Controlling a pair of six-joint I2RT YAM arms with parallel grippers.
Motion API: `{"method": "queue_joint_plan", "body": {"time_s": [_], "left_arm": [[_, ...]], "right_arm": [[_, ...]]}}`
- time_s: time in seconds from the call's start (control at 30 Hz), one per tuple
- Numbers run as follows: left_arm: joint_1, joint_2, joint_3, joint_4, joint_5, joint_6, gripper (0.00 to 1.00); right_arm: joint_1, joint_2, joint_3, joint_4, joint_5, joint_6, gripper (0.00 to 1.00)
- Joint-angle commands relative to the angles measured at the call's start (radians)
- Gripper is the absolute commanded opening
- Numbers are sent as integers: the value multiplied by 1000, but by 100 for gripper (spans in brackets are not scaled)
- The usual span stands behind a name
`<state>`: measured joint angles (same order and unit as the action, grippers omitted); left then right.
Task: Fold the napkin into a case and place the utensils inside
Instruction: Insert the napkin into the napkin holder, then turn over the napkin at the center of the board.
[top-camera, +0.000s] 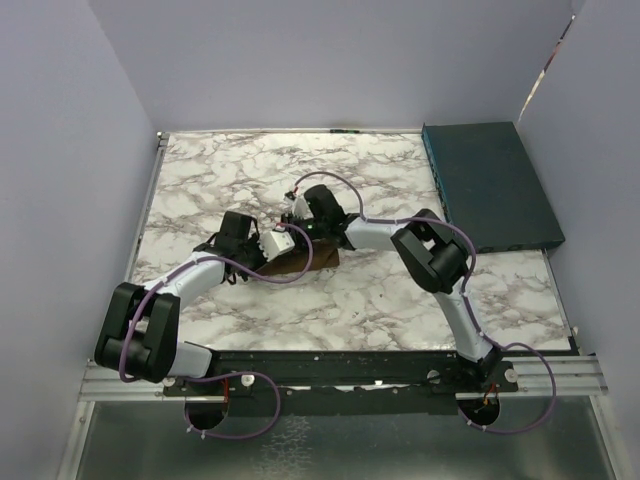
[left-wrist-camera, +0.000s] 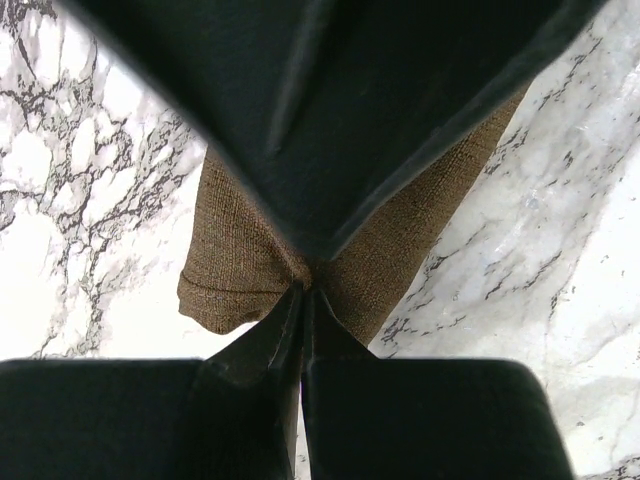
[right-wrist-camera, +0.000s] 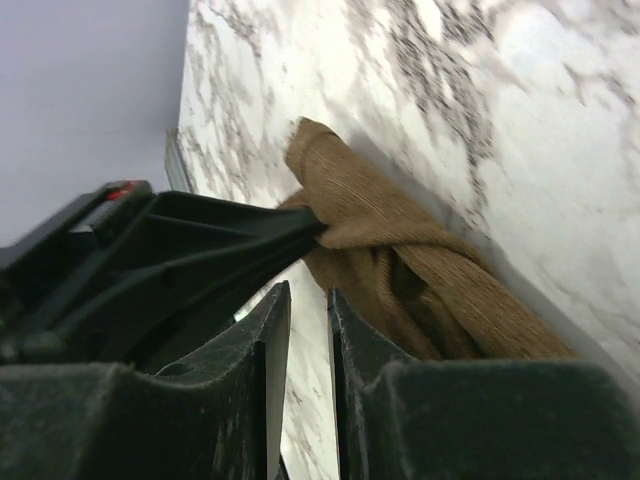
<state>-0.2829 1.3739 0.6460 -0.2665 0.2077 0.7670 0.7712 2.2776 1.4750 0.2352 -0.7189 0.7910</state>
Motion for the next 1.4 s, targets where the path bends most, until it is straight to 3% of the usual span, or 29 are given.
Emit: {"method": "queue_joint_plan", "body": {"time_s": [0.0,0.23,0.6,0.73,0.8,0.93,1.17,1.37], "left_arm": [[0,55,-48,-94,-20,-4,3],[-1,47,-39,-107,-2,-13,3],[-1,22,-17,-129,8,-31,6],[-1,-37,48,-194,36,-25,43],[-1,-81,102,-233,61,-6,75],[-1,-121,211,-332,114,36,98],[9,-207,302,-457,144,237,99],[10,-205,183,-478,93,498,99]], "right_arm": [[7,10,99,-27,-24,-13,26],[35,104,227,-101,-14,-23,24],[36,198,227,-271,25,-118,18],[37,207,229,-310,78,-161,17],[36,206,216,-311,89,-174,16],[37,210,206,-322,94,-195,16],[34,207,187,-320,72,-216,15],[16,218,191,-286,-8,-197,15]]}}
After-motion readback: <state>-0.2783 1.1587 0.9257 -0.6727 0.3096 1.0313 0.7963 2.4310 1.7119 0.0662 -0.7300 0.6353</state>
